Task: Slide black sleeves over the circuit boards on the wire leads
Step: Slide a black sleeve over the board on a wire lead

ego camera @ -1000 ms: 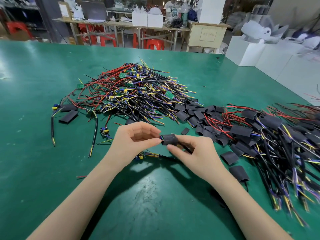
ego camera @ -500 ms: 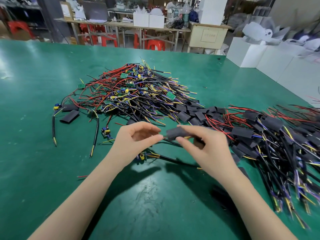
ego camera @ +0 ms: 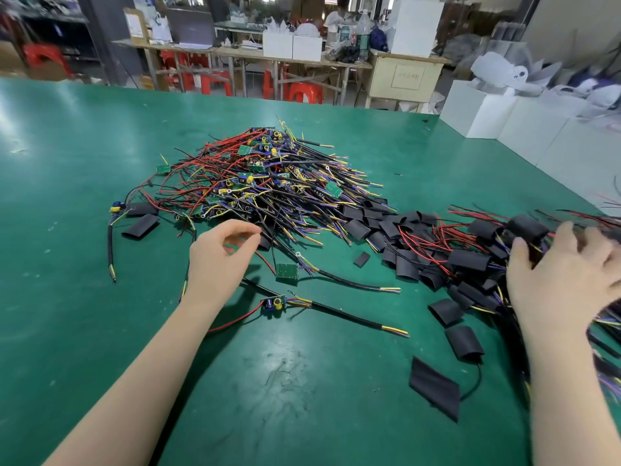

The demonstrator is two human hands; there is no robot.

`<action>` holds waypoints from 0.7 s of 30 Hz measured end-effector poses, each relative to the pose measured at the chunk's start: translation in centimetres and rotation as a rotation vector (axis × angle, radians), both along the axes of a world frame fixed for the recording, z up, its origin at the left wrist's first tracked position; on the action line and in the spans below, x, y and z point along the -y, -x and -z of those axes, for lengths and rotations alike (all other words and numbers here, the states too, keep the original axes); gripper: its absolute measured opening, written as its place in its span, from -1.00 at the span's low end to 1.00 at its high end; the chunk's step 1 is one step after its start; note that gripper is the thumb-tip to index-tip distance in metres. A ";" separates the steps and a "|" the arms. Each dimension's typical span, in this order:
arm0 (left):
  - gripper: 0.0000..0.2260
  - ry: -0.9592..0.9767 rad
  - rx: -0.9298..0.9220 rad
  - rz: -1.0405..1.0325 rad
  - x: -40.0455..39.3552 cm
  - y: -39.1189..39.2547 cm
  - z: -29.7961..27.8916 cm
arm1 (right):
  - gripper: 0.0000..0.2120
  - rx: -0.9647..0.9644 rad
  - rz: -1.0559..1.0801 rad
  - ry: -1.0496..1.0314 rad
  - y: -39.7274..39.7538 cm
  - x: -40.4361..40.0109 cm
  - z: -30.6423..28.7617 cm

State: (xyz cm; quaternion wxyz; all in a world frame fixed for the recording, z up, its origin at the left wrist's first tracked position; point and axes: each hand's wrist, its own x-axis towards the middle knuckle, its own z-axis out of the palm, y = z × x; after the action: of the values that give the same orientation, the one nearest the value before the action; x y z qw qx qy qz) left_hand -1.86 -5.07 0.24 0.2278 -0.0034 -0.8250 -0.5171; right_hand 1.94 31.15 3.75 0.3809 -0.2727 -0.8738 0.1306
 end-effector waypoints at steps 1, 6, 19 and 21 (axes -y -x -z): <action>-0.90 0.036 0.008 -0.004 0.1 0.0 0.0 | -0.50 -0.081 -0.029 -0.075 -0.1 0.4 -0.2; -0.85 0.266 0.030 -0.057 0.8 0.0 -0.1 | -0.74 -0.211 -0.642 -0.182 0.5 5.6 -0.3; -0.85 0.468 0.015 0.093 0.6 0.2 0.6 | -0.83 0.454 -1.135 -0.208 0.5 11.0 2.5; -0.84 0.337 0.018 0.214 0.1 -0.1 0.2 | -0.83 0.428 -1.096 -0.147 0.5 10.8 2.2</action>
State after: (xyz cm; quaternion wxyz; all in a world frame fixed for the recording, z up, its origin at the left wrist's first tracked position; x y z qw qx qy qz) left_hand -1.73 -5.19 0.05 0.1606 -0.1246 -0.8968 -0.3929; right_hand 1.40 20.39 1.54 0.0911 0.2250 -0.9514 0.1893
